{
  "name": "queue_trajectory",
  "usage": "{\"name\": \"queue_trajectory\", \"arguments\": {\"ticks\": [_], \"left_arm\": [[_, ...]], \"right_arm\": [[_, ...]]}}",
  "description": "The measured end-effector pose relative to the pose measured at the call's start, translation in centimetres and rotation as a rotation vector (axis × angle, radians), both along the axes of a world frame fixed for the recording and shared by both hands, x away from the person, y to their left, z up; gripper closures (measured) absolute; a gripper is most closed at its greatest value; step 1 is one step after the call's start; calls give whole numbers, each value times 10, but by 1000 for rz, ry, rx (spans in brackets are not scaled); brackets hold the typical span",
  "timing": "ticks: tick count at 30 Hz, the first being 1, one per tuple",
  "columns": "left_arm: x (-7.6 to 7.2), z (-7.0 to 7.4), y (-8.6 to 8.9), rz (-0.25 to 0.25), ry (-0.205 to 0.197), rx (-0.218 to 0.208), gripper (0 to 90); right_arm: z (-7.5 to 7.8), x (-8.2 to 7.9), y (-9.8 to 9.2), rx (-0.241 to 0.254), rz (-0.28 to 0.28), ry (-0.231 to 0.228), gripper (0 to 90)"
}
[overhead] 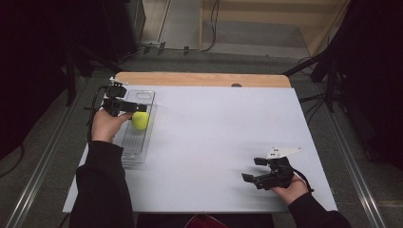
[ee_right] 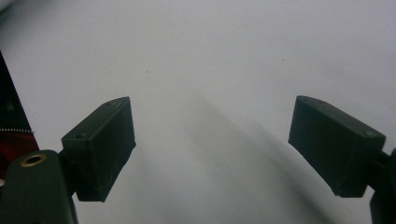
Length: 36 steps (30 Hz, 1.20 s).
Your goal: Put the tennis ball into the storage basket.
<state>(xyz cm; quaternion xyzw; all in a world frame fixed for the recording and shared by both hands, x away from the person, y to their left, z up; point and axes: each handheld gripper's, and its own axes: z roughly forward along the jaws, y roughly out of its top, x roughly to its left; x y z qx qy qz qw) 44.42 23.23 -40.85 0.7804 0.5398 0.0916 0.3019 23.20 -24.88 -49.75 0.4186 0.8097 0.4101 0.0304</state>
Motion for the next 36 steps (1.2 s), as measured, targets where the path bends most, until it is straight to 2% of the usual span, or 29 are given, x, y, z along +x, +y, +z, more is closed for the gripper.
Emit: {"name": "queue_trajectory", "arguments": {"ticks": [5, 17, 21, 26, 36], "left_arm": [[-2, 6, -10, -48, -7, -35, 214], [-8, 13, -31, -146, -4, -80, 214], [-10, 14, -38, -180, 3, -130, 214], [-13, 17, -49, -202, 1, -116, 214], [-23, 19, -74, -323, 6, -141, 214]], "right_arm": [[0, -1, 0, 1, 4, 0, 127], [0, -1, 0, -4, 6, 0, 127], [0, -1, -1, -4, 2, 1, 127], [0, -1, 0, -4, 5, 0, 127], [0, -1, -1, 1, 0, 7, 127]]}}
